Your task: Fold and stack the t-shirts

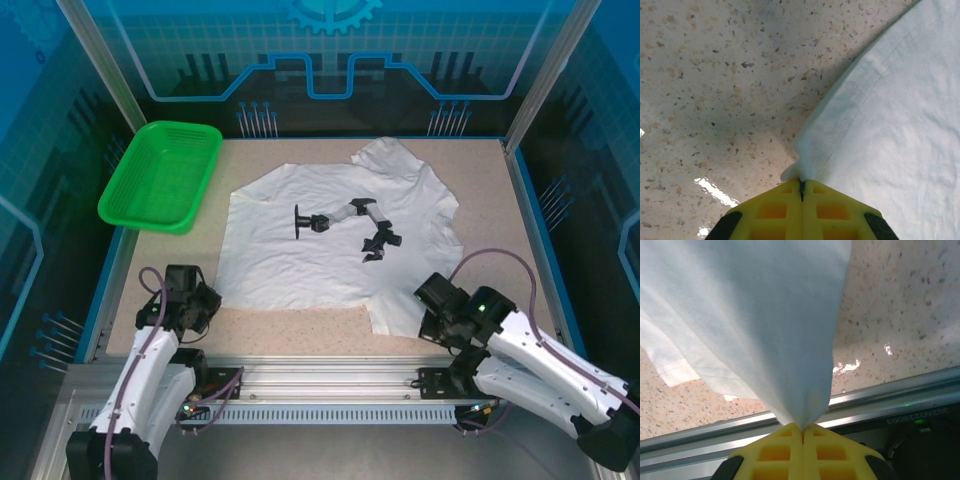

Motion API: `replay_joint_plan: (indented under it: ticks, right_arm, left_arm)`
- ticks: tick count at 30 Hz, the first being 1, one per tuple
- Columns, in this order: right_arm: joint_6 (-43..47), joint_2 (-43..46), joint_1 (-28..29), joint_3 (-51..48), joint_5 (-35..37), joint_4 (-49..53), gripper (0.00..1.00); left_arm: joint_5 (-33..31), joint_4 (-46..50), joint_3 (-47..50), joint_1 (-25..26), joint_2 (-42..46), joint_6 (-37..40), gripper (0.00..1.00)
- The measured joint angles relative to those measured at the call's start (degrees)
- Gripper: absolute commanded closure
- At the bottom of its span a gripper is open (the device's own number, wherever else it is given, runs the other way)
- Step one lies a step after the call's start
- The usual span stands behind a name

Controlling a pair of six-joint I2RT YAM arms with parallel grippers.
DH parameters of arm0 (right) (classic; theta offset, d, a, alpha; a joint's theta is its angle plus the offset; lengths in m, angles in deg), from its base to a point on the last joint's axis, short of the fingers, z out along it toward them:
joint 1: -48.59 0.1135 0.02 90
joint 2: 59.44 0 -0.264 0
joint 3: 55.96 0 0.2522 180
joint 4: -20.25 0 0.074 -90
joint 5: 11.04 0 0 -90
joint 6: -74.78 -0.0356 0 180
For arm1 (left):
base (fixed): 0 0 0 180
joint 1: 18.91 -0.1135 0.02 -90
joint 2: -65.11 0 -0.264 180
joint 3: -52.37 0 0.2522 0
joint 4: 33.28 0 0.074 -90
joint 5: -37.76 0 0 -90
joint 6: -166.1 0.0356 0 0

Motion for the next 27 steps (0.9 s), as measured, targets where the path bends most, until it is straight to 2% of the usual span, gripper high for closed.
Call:
replay_joint_plan:
  ticks: [4,10,15,21,27]
  right_arm:
    - [5.2,-7.1,-3.0,8.5,2.9,-1.4,1.0]
    - [16.2,-18.5,-14.2,18.3,3.8,-8.3,1.0]
    - [24.1,-31.3,-22.7,26.4,3.0,-13.3,1.0]
    - [30.0,-49.0,-28.5,36.9,1.2,-17.2,1.0]
    - [32.0,-60.8,-31.2,43.6,0.2,-17.9,1.0]
  left_arm:
    - [1.2,-1.1,-4.9,0.0,-6.2,0.0,1.0]
    - [3.6,-5.2,-14.9,0.0,-20.7,0.0,1.0]
    - [4.0,-8.1,-24.0,-0.2,-32.9,-0.2,1.0]
    - [5.6,-10.1,-35.6,-1.7,-51.1,-0.2,1.0]
    - [7.5,-10.7,-41.1,-3.3,-63.2,0.0,0.99]
